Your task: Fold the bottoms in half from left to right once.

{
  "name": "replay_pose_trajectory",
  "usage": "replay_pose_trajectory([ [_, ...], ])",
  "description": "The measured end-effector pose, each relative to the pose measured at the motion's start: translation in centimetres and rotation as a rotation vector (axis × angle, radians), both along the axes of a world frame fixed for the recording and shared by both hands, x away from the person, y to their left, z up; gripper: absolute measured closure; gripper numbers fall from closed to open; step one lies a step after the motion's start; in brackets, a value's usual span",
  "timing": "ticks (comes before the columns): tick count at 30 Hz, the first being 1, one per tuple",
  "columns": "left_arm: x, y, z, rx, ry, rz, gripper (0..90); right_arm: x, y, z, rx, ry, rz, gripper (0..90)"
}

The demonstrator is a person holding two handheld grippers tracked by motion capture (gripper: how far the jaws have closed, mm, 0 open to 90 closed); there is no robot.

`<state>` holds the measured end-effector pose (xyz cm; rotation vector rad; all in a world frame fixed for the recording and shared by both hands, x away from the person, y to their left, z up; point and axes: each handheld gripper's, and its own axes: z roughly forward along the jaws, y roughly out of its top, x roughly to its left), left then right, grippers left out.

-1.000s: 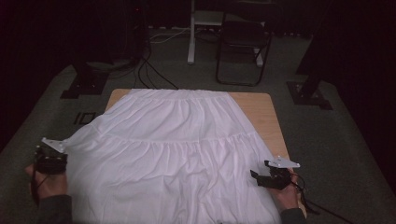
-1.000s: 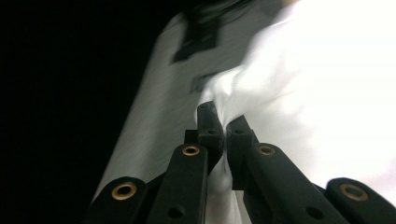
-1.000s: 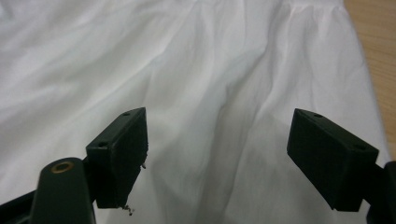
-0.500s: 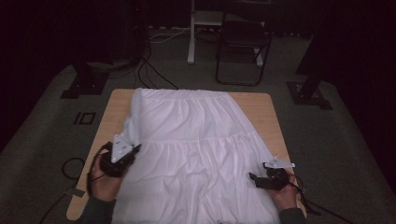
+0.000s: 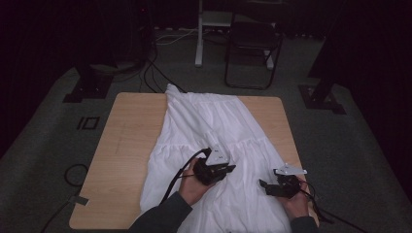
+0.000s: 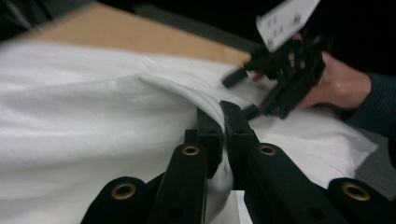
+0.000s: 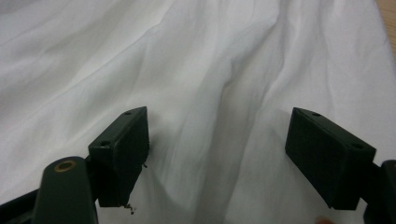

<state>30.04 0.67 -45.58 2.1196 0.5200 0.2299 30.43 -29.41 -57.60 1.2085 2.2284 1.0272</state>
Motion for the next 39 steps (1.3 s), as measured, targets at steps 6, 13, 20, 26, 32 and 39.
replay_pose_trajectory([
  [6,1.1,1.6,-1.9,-0.043,0.068,0.018,53.4,-0.7,0.4,2.2,0.060,0.023,-0.016,48.1],
  [13,0.6,7.0,-1.1,-0.154,0.118,0.060,46.9,-1.8,3.8,6.0,0.080,-0.024,0.027,46.5],
  [20,-0.4,11.7,-2.0,-0.084,0.066,0.203,46.4,-0.9,8.1,8.6,0.097,-0.051,0.077,42.3],
  [26,-0.5,17.6,-3.9,0.044,0.009,0.439,45.0,2.7,10.3,7.5,0.045,0.026,0.057,43.9],
  [32,-0.5,22.2,-6.9,0.084,0.084,0.584,41.9,4.7,11.1,4.6,0.064,0.144,0.080,42.1],
  [39,0.1,23.4,-9.1,0.105,0.148,0.630,41.2,4.2,11.0,4.9,0.106,0.184,0.152,88.3],
])
